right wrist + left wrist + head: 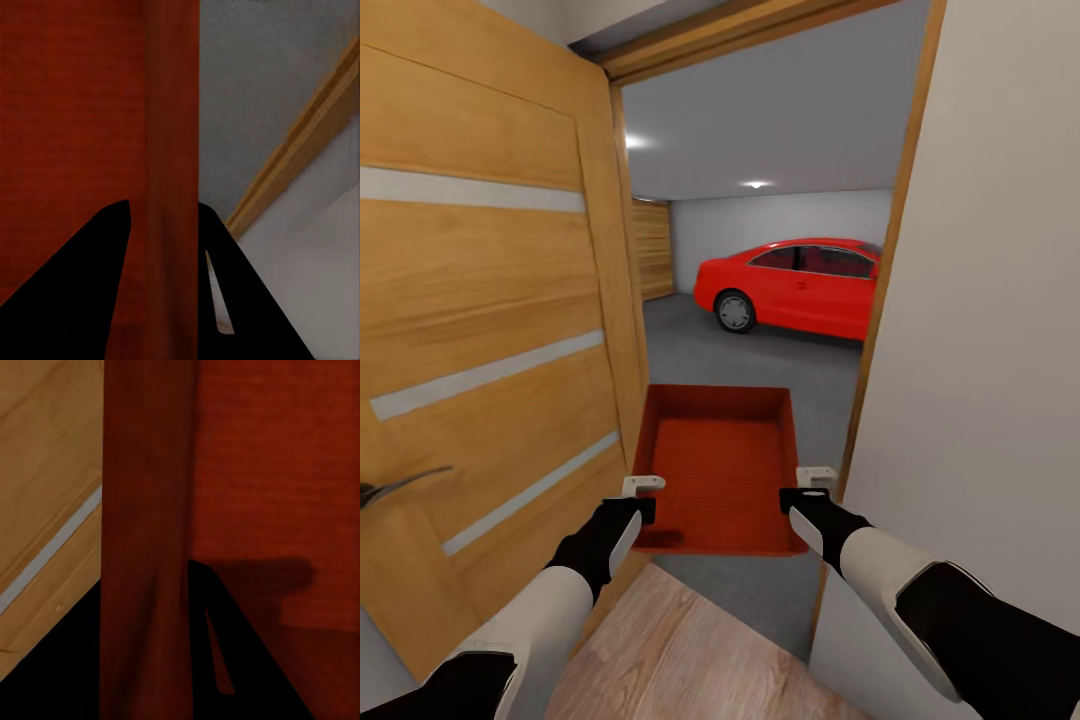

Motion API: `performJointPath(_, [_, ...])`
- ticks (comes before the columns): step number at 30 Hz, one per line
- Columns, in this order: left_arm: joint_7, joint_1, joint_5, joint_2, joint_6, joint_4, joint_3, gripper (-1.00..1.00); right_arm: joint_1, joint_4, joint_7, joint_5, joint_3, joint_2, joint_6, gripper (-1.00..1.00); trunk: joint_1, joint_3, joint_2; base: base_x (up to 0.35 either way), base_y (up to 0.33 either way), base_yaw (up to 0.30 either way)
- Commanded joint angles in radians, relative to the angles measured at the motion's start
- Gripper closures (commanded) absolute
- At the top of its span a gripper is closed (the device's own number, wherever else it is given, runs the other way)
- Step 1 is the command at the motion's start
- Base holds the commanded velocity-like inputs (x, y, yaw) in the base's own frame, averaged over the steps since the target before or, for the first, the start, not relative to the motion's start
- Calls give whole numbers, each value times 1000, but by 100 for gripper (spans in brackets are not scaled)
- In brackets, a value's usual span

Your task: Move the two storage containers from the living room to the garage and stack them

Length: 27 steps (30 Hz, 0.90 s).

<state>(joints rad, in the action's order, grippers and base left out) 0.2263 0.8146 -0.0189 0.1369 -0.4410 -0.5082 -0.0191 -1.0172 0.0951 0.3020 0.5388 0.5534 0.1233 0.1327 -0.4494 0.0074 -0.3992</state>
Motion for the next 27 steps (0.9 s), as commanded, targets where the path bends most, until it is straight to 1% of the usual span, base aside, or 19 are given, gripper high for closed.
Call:
performJointPath(1, [2, 0, 30, 0, -2, 2, 2, 100, 0, 4, 6, -23, 45, -2, 1, 100, -1, 0, -1, 128, 124, 0])
performJointPath(6, [2, 0, 30, 0, -2, 1, 2, 100, -1, 3, 6, -23, 45, -2, 1, 100, -1, 0, -1, 35, 32, -40])
performJointPath(16, [2, 0, 30, 0, -2, 1, 2, 100, -1, 3, 6, -22, 45, -2, 1, 100, -1, 0, -1, 3, 2, -211])
performJointPath(20, [2, 0, 30, 0, -3, 2, 2, 100, 0, 3, 6, -23, 45, -2, 1, 100, -1, 0, -1, 9, 13, -85])
performJointPath(27, [2, 0, 30, 0, -4, 2, 2, 100, -1, 3, 6, -23, 45, -2, 1, 100, -1, 0, -1, 122, 215, -9])
